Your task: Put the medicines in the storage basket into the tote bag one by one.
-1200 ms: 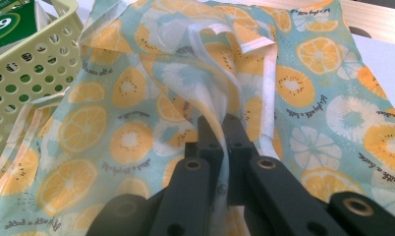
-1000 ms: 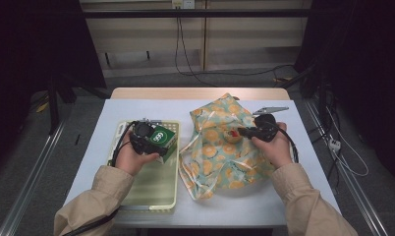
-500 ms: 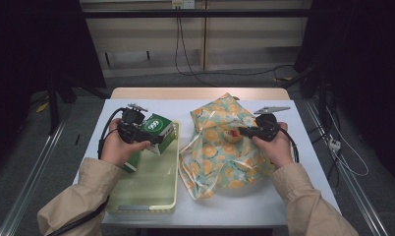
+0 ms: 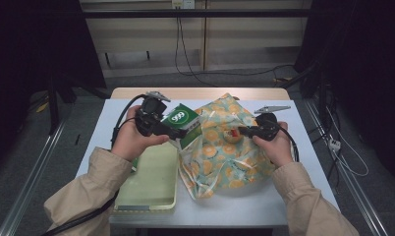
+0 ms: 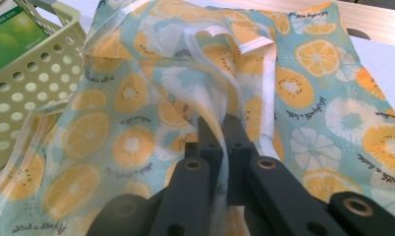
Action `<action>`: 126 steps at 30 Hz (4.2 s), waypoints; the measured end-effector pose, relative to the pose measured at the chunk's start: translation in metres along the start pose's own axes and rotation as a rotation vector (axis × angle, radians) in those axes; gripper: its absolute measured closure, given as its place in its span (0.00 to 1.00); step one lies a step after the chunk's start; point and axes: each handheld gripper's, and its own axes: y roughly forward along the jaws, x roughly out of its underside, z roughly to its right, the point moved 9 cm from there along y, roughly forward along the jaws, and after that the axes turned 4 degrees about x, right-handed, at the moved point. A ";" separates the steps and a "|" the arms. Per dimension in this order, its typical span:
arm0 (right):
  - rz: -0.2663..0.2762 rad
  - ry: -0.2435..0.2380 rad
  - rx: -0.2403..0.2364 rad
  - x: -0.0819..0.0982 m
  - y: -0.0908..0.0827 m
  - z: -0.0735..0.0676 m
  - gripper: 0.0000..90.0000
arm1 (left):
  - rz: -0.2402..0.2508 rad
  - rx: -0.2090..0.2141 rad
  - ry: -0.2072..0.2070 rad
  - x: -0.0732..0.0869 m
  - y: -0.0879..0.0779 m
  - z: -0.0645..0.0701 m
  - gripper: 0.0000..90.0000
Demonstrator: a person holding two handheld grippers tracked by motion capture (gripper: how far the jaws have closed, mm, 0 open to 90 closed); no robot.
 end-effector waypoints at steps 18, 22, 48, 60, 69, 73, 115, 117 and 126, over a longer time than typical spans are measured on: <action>0.016 -0.006 -0.002 -0.010 -0.005 -0.002 0.99 | -0.080 0.092 0.141 -0.016 0.073 0.046 0.18; 0.018 -0.003 -0.002 -0.010 -0.006 -0.001 0.99 | -0.099 0.089 0.154 -0.015 0.087 0.046 0.18; 0.044 -0.010 -0.001 -0.022 -0.016 -0.004 0.99 | -0.188 0.112 0.140 -0.001 0.157 0.039 0.18; 0.046 -0.017 -0.008 -0.023 -0.017 -0.009 0.99 | -0.184 0.056 0.145 0.003 0.169 0.026 0.17; 0.044 -0.019 -0.015 -0.023 -0.015 -0.012 0.99 | -0.164 -0.001 0.124 -0.004 0.174 0.009 0.17; 0.045 -0.020 -0.015 -0.023 -0.015 -0.013 0.99 | -0.159 -0.015 0.116 -0.009 0.179 0.005 0.17; -0.001 -0.018 -0.007 -0.002 -0.006 -0.012 0.99 | -0.062 0.051 0.046 0.030 0.053 -0.005 0.13; -0.002 -0.019 -0.009 -0.001 -0.006 -0.012 0.99 | -0.058 0.039 0.037 0.034 0.046 -0.012 0.13; -0.010 -0.013 -0.010 0.002 -0.004 -0.013 0.99 | -0.075 0.001 0.027 0.053 0.019 -0.036 0.13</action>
